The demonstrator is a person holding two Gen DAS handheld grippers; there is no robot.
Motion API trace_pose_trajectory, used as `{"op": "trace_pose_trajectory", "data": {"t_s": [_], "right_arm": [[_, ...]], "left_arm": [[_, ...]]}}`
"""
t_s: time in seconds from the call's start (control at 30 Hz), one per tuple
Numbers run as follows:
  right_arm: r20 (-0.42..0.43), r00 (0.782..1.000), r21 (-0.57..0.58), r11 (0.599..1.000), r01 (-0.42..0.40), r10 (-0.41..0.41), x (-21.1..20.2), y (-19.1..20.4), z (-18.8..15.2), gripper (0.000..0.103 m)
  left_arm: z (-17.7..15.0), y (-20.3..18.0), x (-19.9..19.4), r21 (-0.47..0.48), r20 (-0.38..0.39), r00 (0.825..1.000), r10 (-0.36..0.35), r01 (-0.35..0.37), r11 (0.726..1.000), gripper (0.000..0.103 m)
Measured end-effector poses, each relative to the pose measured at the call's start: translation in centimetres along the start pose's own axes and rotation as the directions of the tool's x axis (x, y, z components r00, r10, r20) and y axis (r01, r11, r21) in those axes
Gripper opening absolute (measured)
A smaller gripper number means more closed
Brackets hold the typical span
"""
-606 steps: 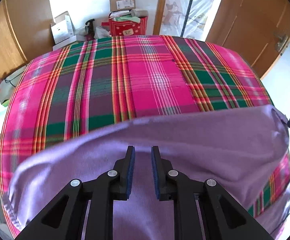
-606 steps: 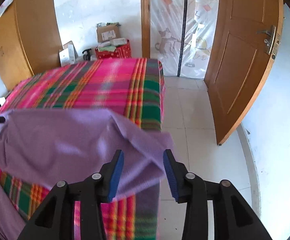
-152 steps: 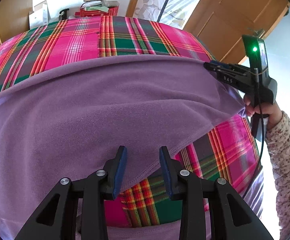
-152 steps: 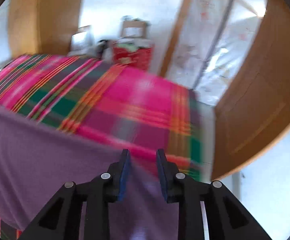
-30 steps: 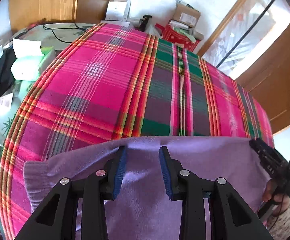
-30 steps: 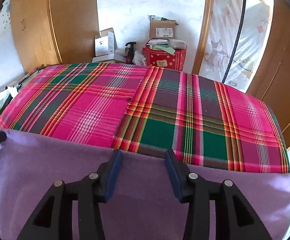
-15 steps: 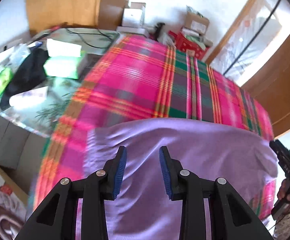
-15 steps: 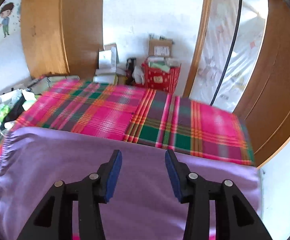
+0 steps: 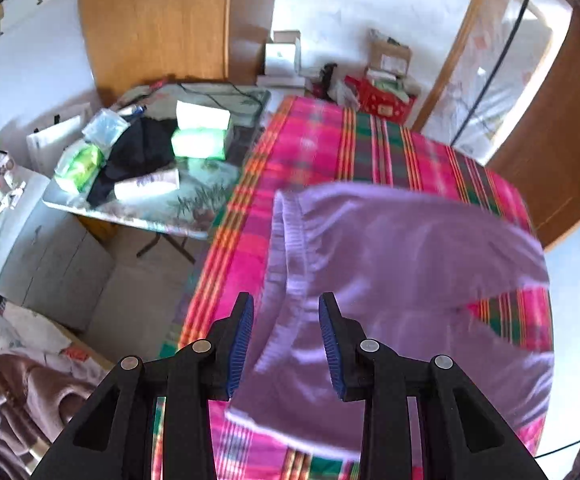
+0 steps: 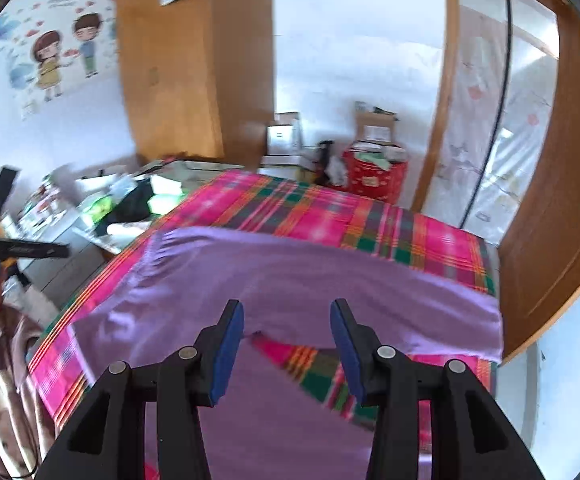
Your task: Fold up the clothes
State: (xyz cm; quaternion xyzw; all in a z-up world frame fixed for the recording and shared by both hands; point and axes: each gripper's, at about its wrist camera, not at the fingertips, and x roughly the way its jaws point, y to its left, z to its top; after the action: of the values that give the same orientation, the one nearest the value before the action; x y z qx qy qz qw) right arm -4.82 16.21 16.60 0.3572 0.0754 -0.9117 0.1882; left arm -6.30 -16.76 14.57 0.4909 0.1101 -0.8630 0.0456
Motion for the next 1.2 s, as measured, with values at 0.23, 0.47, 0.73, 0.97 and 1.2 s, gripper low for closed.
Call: {"op": "trace_pose_trajectory", "data": {"t_s": [0.23, 0.47, 0.73, 0.97, 1.2], "right_arm": [[-0.100, 0.995, -0.098, 0.995, 0.006, -0.016, 5.9, 5.7, -5.1, 0.046], [-0.188, 0.974, -0.149, 0.976, -0.157, 0.128, 12.0, 11.8, -8.7, 0.046], [-0.209, 0.939, -0.194, 0.930, -0.313, 0.273, 13.4, 18.7, -11.8, 0.046], [-0.231, 0.928, -0.291, 0.889, -0.353, 0.293, 12.8, 23.5, -14.9, 0.050], [-0.257, 0.891, -0.225, 0.873, -0.433, 0.376, 13.0, 24.3, -14.4, 0.050]], "left_arm": [[-2.1, 0.4, 4.5, -0.016, -0.060, 0.997, -0.042, 0.041, 0.999, 0.035], [-1.2, 0.8, 9.3, -0.031, -0.125, 0.989, -0.076, 0.073, 0.997, 0.035], [-3.0, 2.4, 11.5, -0.049, -0.141, 0.987, -0.080, 0.074, 0.996, 0.035], [-5.5, 4.3, 12.0, -0.068, -0.154, 0.986, -0.066, 0.056, 0.996, 0.035], [-6.6, 5.8, 11.9, -0.103, -0.159, 0.985, -0.072, 0.056, 0.993, 0.035]]}}
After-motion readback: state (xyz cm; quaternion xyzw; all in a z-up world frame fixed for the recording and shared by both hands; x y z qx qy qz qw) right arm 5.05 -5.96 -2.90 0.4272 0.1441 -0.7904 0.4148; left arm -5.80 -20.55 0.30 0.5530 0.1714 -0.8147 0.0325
